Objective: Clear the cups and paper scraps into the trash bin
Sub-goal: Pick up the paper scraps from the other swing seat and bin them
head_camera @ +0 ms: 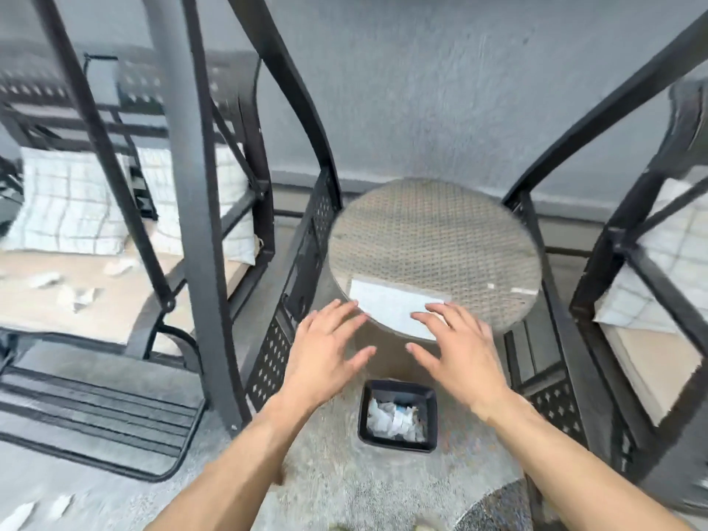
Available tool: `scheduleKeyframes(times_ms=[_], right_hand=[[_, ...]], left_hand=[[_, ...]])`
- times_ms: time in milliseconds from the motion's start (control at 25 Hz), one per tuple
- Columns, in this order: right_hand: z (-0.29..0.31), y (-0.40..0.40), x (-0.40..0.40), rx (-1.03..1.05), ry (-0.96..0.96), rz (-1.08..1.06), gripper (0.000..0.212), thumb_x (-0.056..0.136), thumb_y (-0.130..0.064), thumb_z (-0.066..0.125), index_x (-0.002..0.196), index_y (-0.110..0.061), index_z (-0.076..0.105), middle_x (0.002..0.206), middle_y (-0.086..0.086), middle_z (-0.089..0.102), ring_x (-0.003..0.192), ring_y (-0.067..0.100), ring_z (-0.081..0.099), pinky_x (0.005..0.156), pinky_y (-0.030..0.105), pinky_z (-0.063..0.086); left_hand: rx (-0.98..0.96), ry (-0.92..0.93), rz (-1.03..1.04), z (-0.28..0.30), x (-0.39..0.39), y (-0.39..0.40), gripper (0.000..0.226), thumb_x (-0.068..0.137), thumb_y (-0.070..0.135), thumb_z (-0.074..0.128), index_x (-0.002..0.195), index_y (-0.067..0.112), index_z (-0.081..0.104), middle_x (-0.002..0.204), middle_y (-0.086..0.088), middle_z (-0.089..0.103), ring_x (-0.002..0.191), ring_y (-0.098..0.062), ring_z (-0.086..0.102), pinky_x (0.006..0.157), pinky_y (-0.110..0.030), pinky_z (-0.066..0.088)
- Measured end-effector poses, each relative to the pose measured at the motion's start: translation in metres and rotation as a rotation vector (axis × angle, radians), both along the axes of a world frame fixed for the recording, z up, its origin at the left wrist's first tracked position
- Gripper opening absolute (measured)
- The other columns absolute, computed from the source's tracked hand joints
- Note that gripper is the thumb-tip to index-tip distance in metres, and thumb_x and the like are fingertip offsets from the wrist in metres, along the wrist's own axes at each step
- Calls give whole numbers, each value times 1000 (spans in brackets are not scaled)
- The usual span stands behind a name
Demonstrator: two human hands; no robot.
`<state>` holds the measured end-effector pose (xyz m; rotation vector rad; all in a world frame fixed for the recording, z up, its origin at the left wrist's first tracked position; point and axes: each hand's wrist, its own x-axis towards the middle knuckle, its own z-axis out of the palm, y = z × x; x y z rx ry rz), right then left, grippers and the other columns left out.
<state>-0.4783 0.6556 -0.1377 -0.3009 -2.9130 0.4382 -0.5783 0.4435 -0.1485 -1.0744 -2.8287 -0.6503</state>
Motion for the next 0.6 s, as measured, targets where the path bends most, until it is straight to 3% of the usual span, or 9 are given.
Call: scheduleKeyframes(times_ms=[120, 320, 600], right_hand=[[50, -14, -1, 33, 56, 43, 52, 83, -60, 56, 129, -37, 53, 142, -8, 48, 138, 20, 32, 108, 45, 27], [90, -43, -24, 56, 124, 220, 53, 83, -61, 56, 131, -37, 52, 144, -7, 46, 140, 20, 29, 109, 45, 24], [107, -125, -56, 20, 175, 522, 54, 84, -62, 53, 133, -39, 48, 145, -9, 44, 141, 18, 25, 110, 47, 25]], left_hand=[[-24, 96, 53, 47, 11, -22, 68, 82, 70, 45, 142, 38, 44, 156, 8, 33, 146, -17, 24, 118, -47, 19], [-45, 149, 241, 86, 24, -77, 78, 79, 78, 37, 147, 41, 32, 159, 9, 22, 149, -15, 12, 120, -45, 9], [-47, 142, 571, 108, 72, -184, 76, 79, 79, 39, 146, 44, 30, 160, 12, 20, 148, -11, 9, 121, -44, 6]])
